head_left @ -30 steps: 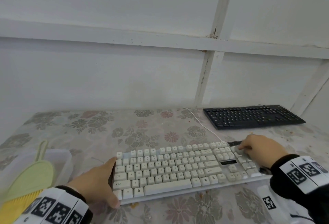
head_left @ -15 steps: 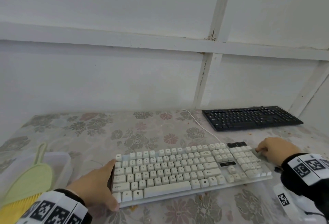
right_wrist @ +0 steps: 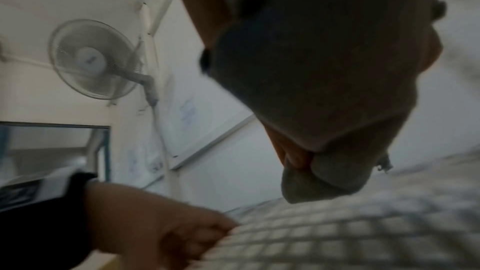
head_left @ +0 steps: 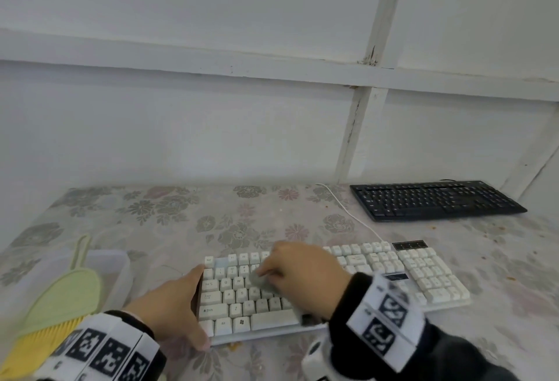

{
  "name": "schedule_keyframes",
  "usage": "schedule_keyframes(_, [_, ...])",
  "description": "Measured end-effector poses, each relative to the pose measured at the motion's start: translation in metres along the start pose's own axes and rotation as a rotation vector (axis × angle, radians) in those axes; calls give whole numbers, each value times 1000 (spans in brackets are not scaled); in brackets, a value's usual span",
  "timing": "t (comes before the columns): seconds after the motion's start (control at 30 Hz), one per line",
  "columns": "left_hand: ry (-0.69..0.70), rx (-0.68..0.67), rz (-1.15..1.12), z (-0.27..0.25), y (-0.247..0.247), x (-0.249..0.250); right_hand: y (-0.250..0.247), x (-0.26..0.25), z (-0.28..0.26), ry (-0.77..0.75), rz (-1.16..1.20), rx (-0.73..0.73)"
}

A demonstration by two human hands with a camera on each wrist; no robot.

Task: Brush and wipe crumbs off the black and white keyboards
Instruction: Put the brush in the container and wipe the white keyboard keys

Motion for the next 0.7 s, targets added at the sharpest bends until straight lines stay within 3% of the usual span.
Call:
schedule_keyframes(0.2, [46, 27, -40, 0, -3, 0, 32, -60, 47, -147, -157, 14])
schedule_keyframes(0.4, [37, 29, -10, -1, -4, 1, 43, -52, 32, -179, -201, -75])
schedule_keyframes(0.7, [65, 48, 3, -6, -4, 5, 18, 14, -8, 91, -202, -66])
Point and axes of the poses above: each hand's wrist, its own z-axis towards the middle knuckle, its own y-axis out of the palm, x = y × z, the point moved 8 cm from there along z, towards the middle knuckle, and after that the axes turned 15 degrees about -y, right-handed, at the moved point
